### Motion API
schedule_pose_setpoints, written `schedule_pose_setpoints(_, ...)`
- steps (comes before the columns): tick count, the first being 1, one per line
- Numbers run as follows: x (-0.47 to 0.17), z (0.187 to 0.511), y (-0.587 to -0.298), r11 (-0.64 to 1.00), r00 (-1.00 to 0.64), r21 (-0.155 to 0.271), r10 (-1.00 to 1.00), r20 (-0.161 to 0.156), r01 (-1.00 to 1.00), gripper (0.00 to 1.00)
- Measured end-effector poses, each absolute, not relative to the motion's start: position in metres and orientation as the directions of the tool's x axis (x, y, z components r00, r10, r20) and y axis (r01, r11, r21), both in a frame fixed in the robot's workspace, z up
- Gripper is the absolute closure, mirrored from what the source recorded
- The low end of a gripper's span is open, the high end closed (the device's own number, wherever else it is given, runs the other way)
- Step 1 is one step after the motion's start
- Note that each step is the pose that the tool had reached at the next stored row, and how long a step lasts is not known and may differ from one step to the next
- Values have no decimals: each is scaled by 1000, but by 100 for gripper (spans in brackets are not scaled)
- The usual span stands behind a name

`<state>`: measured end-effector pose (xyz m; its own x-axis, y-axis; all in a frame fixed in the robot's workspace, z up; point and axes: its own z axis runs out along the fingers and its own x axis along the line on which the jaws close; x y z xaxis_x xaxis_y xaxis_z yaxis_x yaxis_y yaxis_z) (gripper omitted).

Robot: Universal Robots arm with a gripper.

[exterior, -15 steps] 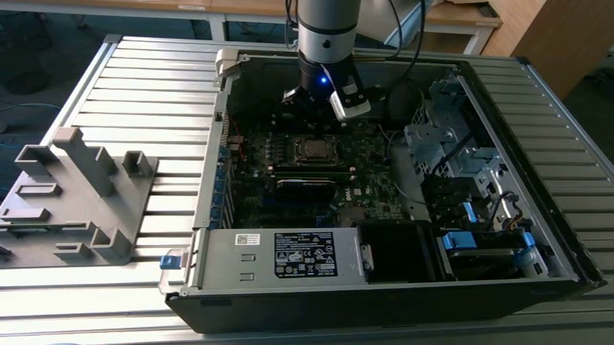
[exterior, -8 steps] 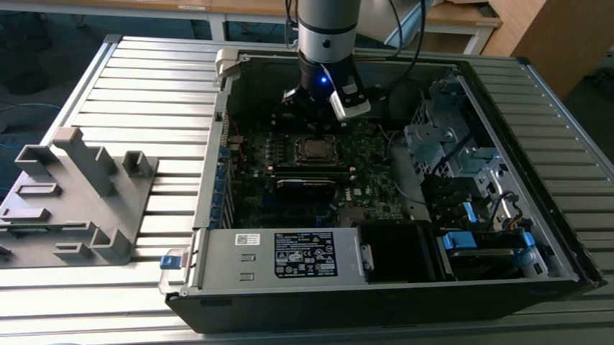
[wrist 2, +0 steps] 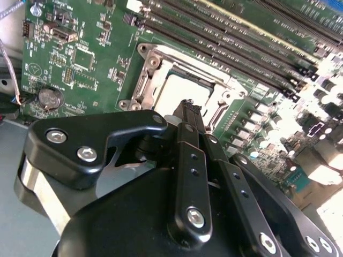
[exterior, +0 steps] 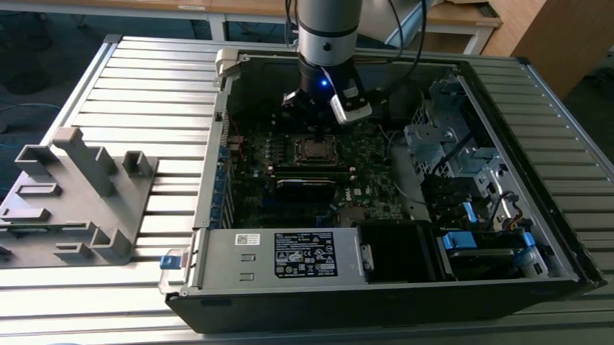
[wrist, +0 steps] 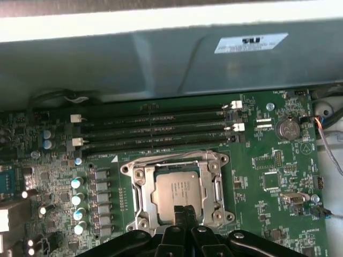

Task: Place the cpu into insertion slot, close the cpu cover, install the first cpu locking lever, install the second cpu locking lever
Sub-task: 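Install the second cpu locking lever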

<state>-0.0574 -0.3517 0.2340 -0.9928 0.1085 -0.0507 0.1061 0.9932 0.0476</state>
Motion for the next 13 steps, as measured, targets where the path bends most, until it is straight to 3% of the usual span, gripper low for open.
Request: schedule_pose_setpoints(13, -57, 234, -365, 993, -993, 48, 109, -51, 106, 89)
